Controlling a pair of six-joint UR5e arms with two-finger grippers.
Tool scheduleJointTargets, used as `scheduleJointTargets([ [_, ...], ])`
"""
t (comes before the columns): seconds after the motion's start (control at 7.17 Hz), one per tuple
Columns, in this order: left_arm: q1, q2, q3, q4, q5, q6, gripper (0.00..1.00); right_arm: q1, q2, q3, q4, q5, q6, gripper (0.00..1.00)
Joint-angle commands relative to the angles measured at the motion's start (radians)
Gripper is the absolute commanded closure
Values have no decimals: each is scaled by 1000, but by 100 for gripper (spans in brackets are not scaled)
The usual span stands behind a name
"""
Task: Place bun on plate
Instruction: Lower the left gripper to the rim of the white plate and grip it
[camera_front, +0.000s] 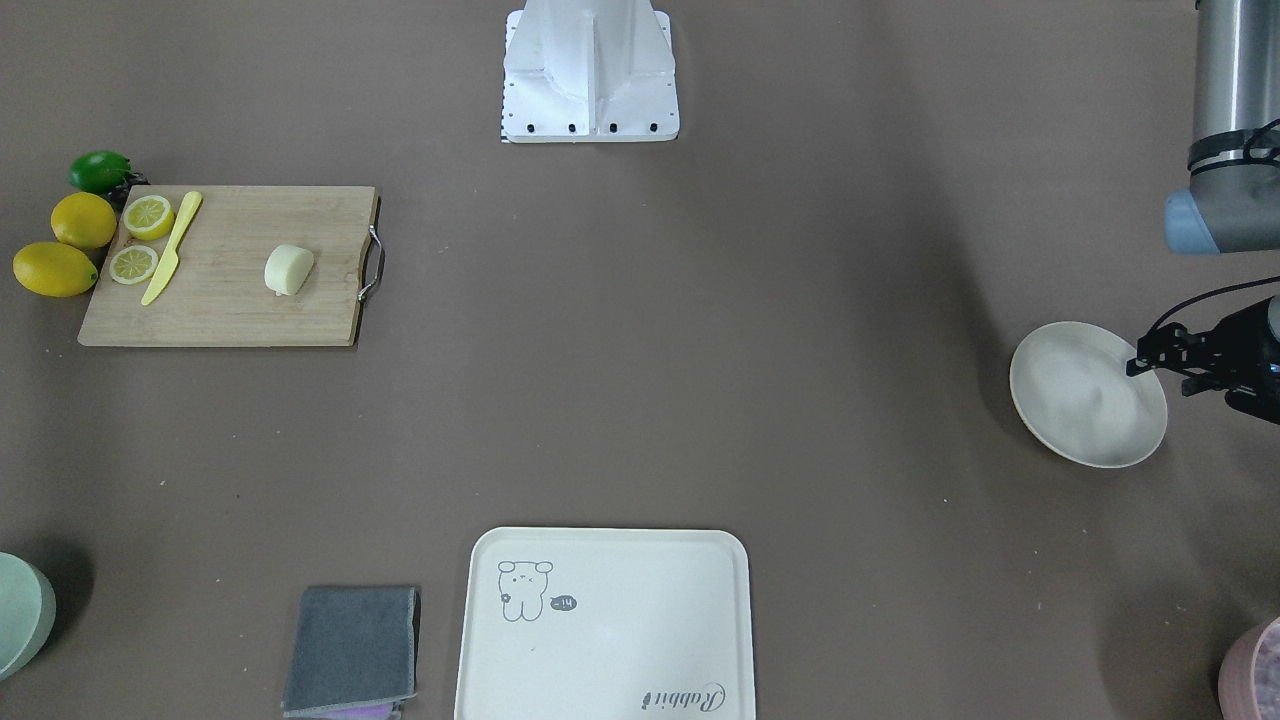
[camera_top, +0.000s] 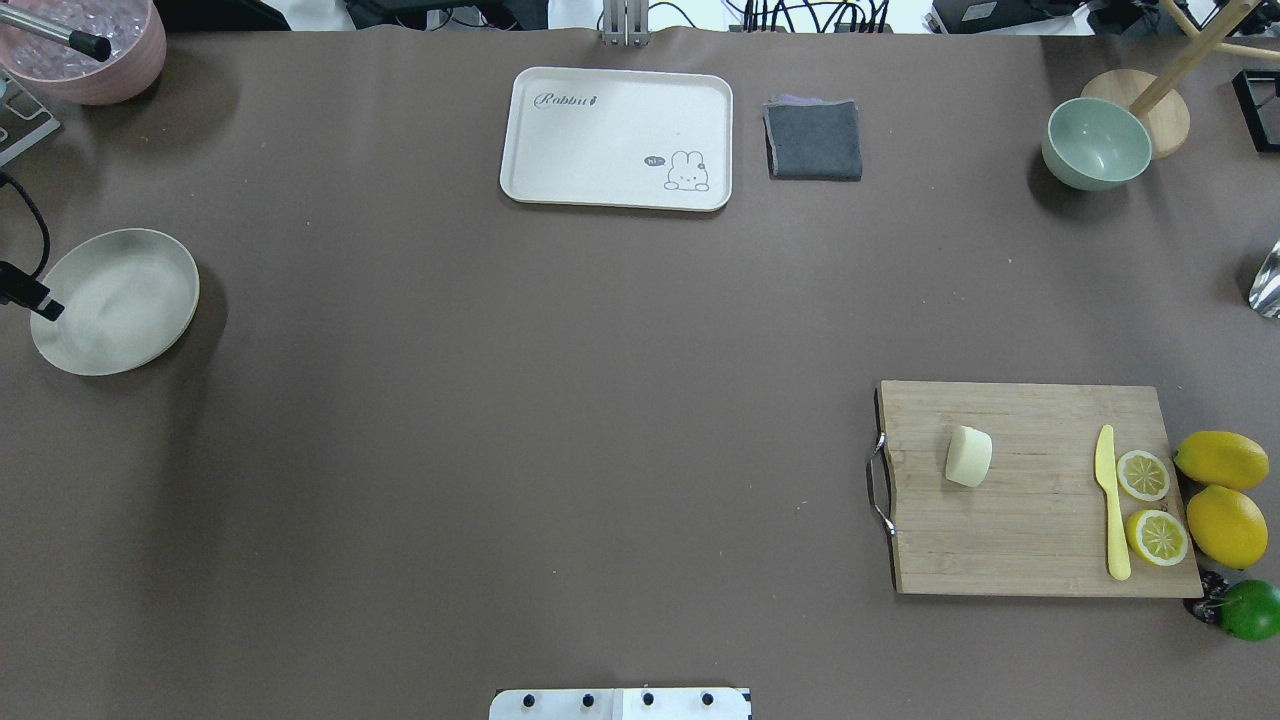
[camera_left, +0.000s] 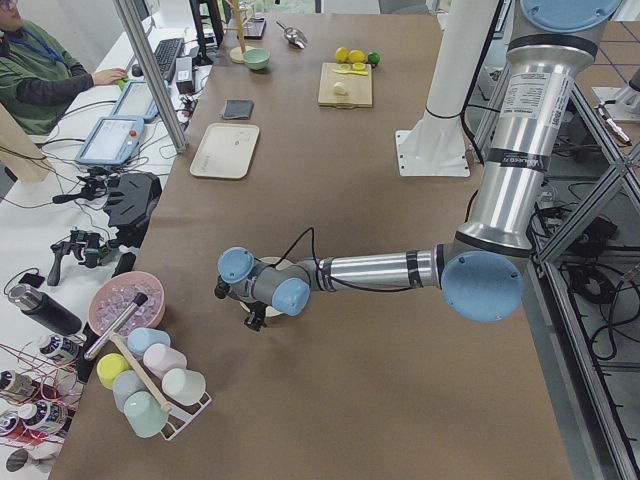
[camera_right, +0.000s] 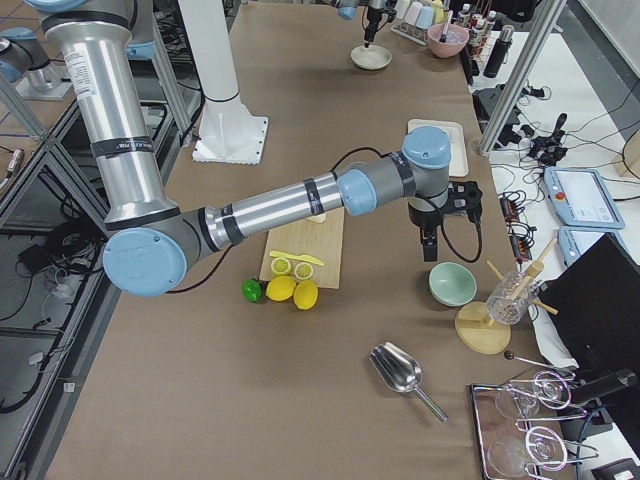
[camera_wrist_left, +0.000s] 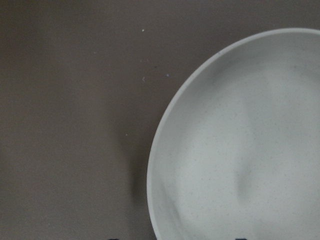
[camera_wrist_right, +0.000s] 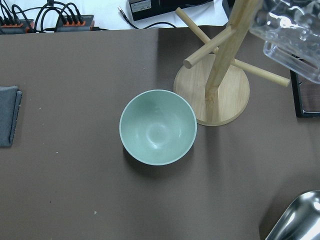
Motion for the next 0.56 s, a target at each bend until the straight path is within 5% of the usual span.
scheduleJointTargets([
  [0.0,0,-2,10,1,-4,-2,18,0,1,4,0,-1,0,0],
  [0.14,1,-11,13,2,-4,-5,43,0,3,5,0,0,0,0],
  [0.28,1,-8,10,-4,0,0,82,-2,11,4,-1,-1,-1,0],
  [0.42,4,-2,13,-22,2,1,100,-2,14,4,-3,0,-8,0],
])
